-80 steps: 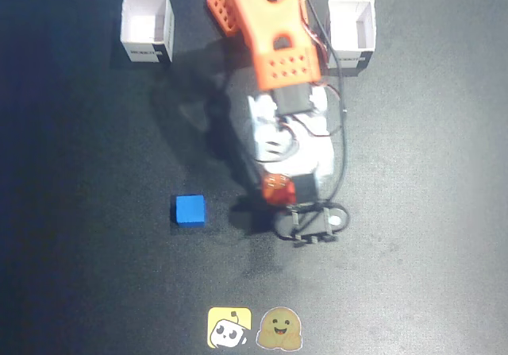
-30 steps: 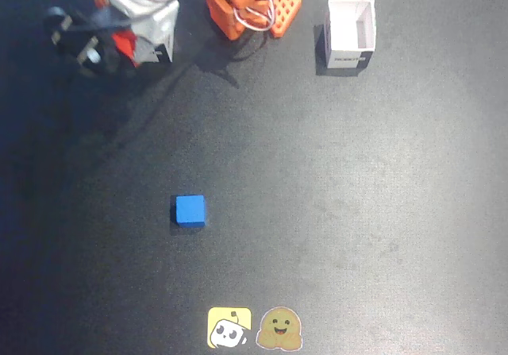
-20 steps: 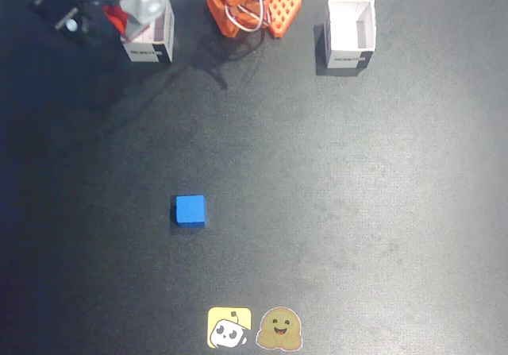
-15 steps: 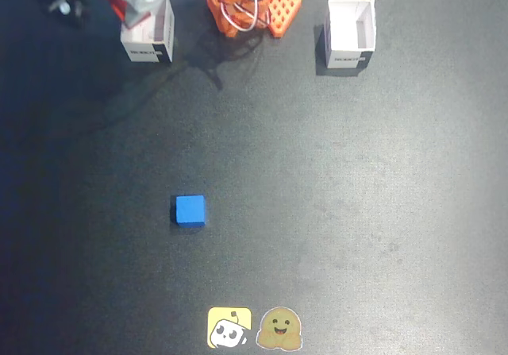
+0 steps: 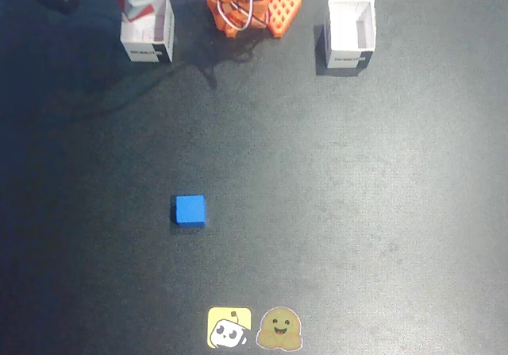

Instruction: Put the red cube in the right box and the blue cube in the left box.

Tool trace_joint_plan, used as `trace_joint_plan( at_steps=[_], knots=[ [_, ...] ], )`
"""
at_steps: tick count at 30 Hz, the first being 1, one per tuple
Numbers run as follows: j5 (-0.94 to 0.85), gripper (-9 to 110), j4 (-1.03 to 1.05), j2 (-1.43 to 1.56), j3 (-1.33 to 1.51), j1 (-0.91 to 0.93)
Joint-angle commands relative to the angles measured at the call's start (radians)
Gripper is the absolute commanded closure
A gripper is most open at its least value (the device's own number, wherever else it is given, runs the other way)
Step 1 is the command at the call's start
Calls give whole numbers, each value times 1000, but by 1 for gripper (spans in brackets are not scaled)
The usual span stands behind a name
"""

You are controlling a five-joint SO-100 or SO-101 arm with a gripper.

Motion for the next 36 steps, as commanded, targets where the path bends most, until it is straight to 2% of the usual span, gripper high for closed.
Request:
trace_joint_plan(
  at_steps=[1,18,21,28,36],
  knots=[
    [20,93,-14,67,12,-17],
    [2,81,-35,100,38,-55],
    [3,84,-34,121,44,-57],
    [-9,97,-49,117,43,-61],
    [11,98,-100,114,15,-213]
  ],
)
